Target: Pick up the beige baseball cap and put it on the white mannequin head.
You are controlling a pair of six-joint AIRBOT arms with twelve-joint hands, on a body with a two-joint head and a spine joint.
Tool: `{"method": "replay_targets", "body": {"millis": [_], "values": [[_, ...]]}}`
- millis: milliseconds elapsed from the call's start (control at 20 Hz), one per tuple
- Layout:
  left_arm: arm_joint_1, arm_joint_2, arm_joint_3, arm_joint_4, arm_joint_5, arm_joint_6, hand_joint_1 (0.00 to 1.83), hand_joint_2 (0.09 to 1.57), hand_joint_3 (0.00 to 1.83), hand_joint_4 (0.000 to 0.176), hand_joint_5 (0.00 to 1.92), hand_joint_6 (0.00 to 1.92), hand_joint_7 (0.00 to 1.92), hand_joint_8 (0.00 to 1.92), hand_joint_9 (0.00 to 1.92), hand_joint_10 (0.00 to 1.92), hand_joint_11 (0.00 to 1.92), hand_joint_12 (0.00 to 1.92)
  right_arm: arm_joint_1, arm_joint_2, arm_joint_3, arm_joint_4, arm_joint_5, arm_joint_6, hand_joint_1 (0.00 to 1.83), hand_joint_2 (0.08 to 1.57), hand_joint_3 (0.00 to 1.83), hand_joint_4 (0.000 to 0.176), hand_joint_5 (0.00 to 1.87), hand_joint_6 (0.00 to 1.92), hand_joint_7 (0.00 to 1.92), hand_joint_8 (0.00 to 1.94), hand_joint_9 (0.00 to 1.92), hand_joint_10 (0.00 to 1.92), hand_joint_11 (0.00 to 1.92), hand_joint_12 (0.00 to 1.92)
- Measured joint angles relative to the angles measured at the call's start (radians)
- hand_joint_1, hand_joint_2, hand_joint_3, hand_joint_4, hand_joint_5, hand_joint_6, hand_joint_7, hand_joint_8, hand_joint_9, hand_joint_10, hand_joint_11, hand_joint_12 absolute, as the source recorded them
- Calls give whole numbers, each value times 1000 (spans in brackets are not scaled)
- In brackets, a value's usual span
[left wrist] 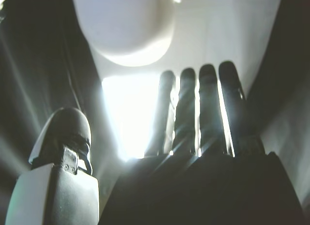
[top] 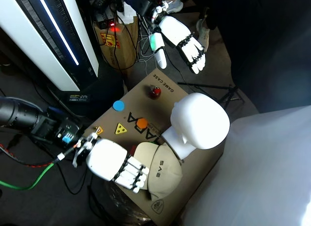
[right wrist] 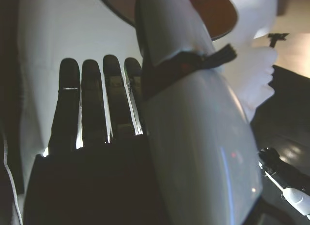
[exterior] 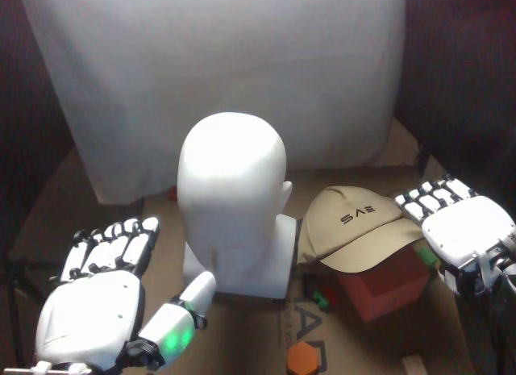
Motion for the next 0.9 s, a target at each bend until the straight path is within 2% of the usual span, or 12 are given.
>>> {"method": "replay_targets", "body": {"millis": [150,250,400,600,900], "values": [[-31,-2,2,-96,10,45,0,1139,0,0,220,0,207,0,202,0,0,696,5,-32,52,-25,-42,59,1322,1080,10,0,215,4,263,4,191,4,0,609],[-39,-3,12,-81,35,45,0,1140,0,0,221,0,211,0,208,1,0,706,5,-51,83,-87,-60,105,1328,1083,10,0,215,3,263,3,195,5,0,619],[-52,-8,28,2,61,12,0,1139,0,0,233,5,213,1,210,1,0,706,15,-89,130,-121,-83,157,1332,1085,8,0,216,2,264,2,199,4,0,629],[-58,-11,47,-50,71,3,0,1140,0,0,232,3,215,1,219,4,0,703,15,-144,225,-118,-115,176,1304,1087,7,0,239,8,284,7,212,7,0,631],[-71,-10,63,-47,77,-20,0,1138,0,0,214,0,195,0,209,0,0,700,38,-204,316,-127,-151,242,1288,1090,5,0,261,5,311,4,234,6,0,660]]}}
